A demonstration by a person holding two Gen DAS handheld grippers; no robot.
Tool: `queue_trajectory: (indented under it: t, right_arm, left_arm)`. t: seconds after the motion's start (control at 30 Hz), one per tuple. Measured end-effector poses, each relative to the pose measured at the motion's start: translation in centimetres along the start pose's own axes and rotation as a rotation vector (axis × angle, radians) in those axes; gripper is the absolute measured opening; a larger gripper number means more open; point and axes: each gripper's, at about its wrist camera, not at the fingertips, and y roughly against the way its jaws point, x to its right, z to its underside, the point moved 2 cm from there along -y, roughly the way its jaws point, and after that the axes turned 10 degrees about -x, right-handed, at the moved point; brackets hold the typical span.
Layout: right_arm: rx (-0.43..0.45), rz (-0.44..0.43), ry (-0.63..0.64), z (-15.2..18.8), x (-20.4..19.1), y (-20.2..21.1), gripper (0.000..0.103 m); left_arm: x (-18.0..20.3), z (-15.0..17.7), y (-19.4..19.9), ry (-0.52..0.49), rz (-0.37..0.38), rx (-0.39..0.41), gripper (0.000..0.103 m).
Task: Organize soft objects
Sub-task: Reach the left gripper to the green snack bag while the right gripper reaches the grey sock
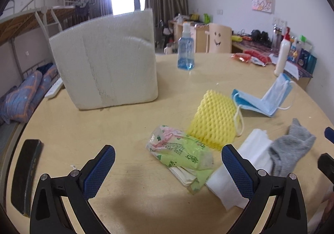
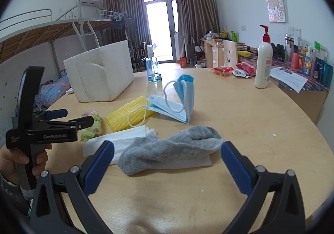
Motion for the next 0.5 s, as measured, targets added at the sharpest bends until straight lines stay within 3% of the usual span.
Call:
queue_trajectory:
  t: [0.3, 0.5]
  right_arm:
    - [-0.016, -0.012, -0.001, -0.4, 0.3, -0.8, 0.103]
    - [-0.052, -0.006, -0.004, -0.5, 0.4, -1.7, 0.103]
  left_arm:
    - [-0.1, -0.3, -2.1, 0.032, 0.016, -0.102, 0.096]
    - [0.0, -0.2, -3.1, 0.034, 0.045, -0.163, 0.075]
